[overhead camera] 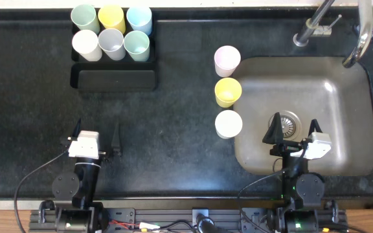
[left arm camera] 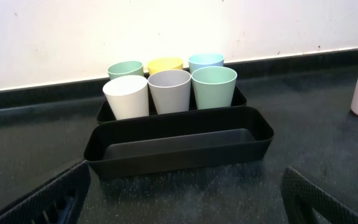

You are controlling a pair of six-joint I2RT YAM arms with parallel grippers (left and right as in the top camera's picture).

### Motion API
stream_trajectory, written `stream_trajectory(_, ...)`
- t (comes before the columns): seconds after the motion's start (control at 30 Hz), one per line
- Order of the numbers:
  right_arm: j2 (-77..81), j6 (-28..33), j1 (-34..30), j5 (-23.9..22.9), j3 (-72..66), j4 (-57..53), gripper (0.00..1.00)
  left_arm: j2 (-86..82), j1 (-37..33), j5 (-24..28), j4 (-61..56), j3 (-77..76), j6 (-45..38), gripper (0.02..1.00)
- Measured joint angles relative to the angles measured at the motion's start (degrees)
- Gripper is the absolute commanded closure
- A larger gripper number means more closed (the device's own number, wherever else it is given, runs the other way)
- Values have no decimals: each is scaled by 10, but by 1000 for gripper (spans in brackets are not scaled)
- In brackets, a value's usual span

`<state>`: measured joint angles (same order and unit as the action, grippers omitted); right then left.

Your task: Store Cups

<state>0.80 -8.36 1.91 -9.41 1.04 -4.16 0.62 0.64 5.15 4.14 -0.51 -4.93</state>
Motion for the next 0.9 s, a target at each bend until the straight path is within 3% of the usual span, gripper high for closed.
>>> stream_trajectory(0.9,0,0,0,0,0,0,5,0,25,-2,0,0,0,20)
